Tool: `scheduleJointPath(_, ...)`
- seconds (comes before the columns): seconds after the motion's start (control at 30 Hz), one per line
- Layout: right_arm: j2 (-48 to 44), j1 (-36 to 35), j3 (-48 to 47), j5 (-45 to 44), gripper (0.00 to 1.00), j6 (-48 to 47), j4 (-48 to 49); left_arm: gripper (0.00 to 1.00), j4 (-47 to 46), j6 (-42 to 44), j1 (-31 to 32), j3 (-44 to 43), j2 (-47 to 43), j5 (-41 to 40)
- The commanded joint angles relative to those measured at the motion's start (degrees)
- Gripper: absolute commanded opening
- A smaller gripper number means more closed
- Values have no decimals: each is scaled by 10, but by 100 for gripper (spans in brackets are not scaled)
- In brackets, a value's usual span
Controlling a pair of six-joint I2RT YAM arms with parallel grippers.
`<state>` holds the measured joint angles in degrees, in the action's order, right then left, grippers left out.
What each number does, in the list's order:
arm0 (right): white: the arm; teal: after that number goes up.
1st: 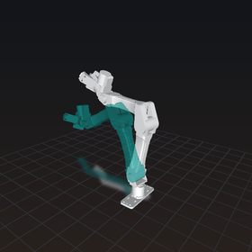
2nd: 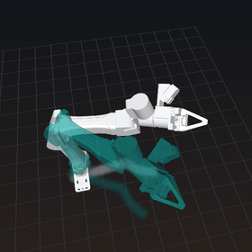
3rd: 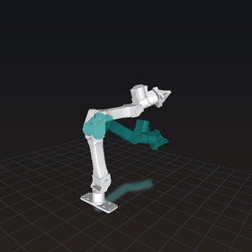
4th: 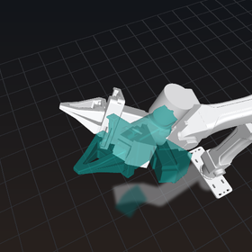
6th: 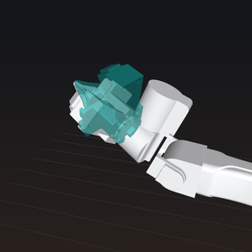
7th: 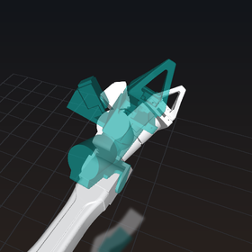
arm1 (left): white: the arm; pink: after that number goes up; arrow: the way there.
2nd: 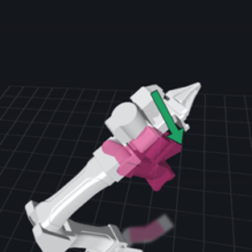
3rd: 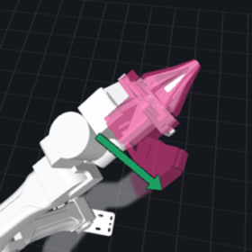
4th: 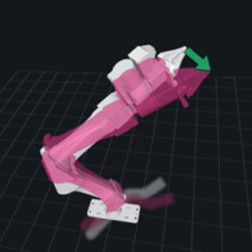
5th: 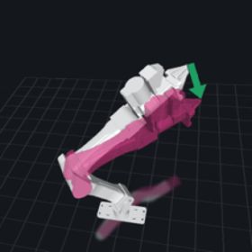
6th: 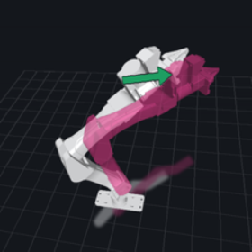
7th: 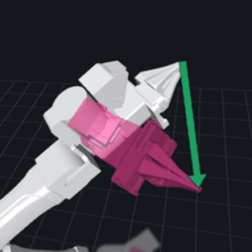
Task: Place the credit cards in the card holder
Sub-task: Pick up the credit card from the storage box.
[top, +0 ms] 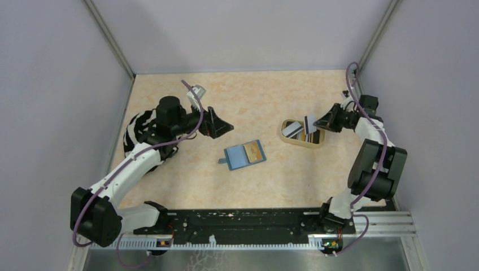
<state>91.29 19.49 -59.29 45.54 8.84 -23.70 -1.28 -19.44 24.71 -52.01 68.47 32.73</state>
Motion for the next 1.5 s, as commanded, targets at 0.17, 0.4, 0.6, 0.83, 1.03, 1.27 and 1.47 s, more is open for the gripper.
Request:
scheduleJointPath(0.17,-35,0,86,242,0,275,286,97,-212,-161,-1,60,58,174)
scheduleJointPath(0.4,-50,-78,117,278,0,377,418,87,-581,-389,40,165,128,118)
scheduleJointPath(0.6,-57,-148,135,292,0,422,498,79,-699,-394,112,167,212,-6)
scheduleJointPath(0.83,-64,-206,136,298,0,416,516,68,-786,-432,140,135,301,-51)
scheduleJointPath(1.03,-64,-236,132,304,0,405,510,63,-728,-405,153,107,301,-76)
scheduleJointPath(1.27,-70,-256,129,302,0,387,496,55,-655,-396,154,92,298,-95)
scheduleJointPath(1.47,-81,-265,113,292,0,315,421,0,-627,-376,153,85,285,-90)
